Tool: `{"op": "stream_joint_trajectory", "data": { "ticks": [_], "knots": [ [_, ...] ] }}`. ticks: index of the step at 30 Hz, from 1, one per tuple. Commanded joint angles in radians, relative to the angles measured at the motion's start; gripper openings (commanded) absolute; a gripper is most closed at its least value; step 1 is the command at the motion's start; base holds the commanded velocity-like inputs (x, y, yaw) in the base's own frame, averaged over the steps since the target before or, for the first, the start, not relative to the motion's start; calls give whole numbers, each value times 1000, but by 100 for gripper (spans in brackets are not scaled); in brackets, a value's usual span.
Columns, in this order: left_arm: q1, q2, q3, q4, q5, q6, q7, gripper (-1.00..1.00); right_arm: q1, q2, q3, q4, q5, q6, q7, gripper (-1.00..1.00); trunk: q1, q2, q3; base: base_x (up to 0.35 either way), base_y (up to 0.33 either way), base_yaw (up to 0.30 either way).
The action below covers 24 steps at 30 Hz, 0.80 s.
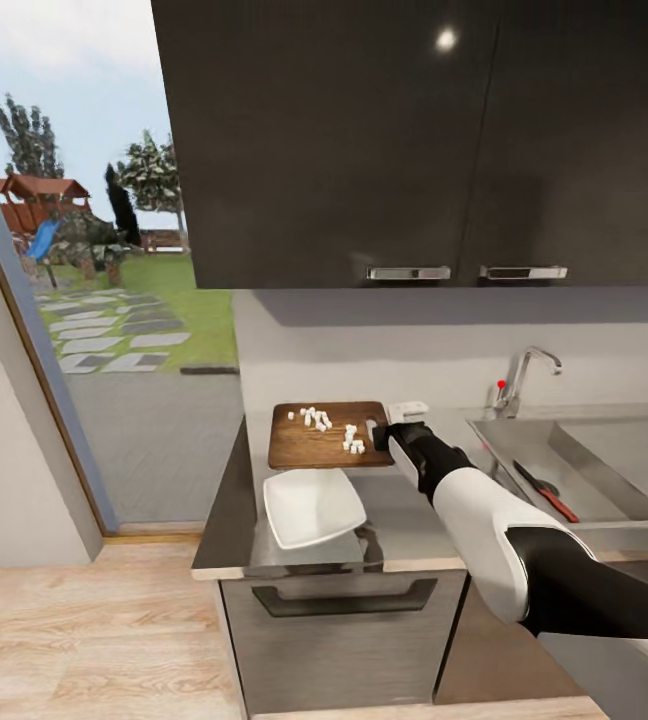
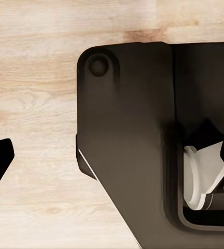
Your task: In the kitchen, take the Vidalia onion out of the sink, dice it on the chopping board with the paring knife, put the diced onion into the bowl on the countertop, then place both the paring knife and the chopping board into the sink.
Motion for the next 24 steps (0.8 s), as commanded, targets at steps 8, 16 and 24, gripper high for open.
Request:
{"op": "stream_joint_trajectory", "data": {
  "ticks": [8,16,24],
  "knots": [
    [0,1,-8,-1,8,-1,6,100,0,1,-8,12,13,2,3,-100,0,-1,0,0,63,0],
    [0,1,-8,0,8,0,6,100,0,1,-9,13,13,1,5,-100,0,-1,0,0,213,0],
    [0,1,-8,0,9,1,6,100,0,-2,-10,13,13,-3,8,-100,0,-1,0,0,7,0]
  ]
}}
